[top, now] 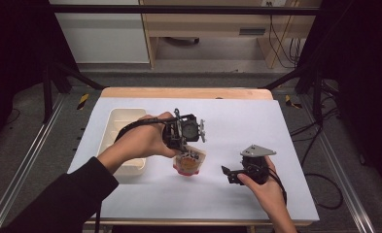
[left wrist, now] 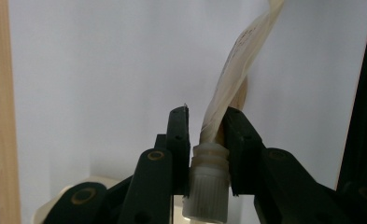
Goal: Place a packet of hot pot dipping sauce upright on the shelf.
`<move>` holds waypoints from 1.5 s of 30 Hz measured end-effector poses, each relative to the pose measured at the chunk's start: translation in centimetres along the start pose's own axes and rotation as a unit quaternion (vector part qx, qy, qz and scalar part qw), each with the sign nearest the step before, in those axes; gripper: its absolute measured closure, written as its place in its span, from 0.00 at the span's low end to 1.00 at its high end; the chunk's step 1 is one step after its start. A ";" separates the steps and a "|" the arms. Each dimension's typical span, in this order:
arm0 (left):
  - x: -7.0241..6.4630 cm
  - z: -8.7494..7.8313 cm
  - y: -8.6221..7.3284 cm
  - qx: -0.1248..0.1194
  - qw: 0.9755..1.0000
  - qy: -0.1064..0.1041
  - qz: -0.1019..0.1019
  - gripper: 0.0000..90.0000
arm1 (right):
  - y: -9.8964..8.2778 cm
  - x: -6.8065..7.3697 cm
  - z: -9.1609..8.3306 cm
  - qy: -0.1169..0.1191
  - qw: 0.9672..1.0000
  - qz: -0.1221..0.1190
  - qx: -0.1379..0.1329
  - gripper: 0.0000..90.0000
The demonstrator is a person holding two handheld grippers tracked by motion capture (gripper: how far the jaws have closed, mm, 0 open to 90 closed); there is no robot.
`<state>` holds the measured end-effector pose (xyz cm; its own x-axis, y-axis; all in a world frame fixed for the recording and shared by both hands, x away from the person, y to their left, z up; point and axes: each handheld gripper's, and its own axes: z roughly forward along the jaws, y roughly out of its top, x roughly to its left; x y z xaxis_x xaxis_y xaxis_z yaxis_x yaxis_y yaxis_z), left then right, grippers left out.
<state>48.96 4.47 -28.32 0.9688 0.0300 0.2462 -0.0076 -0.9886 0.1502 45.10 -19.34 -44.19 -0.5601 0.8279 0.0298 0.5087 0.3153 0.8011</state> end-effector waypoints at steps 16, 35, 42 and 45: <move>1.6 -3.1 -4.7 0.007 0.999 0.021 -0.033 0.82 | -0.2 -0.2 -0.2 -0.014 1.000 -0.012 -0.004 0.07; 2.2 -6.8 -6.1 -0.001 0.998 0.050 -0.039 0.82 | -0.4 -0.6 -0.3 -0.024 1.000 -0.011 -0.007 0.07; 2.9 -8.2 -7.4 0.004 0.997 0.057 -0.049 0.82 | -0.5 -0.6 -0.4 -0.028 0.999 -0.014 -0.007 0.06; 3.2 -8.4 -8.2 0.008 0.996 0.064 -0.055 0.82 | -0.5 -0.7 -0.4 -0.030 0.999 -0.010 -0.006 0.06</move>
<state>49.99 13.90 -20.71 0.9241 0.1559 0.3490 0.1019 -0.9805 0.1680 44.96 -20.28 -44.35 -0.5300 0.8477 -0.0219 0.4897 0.3270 0.8082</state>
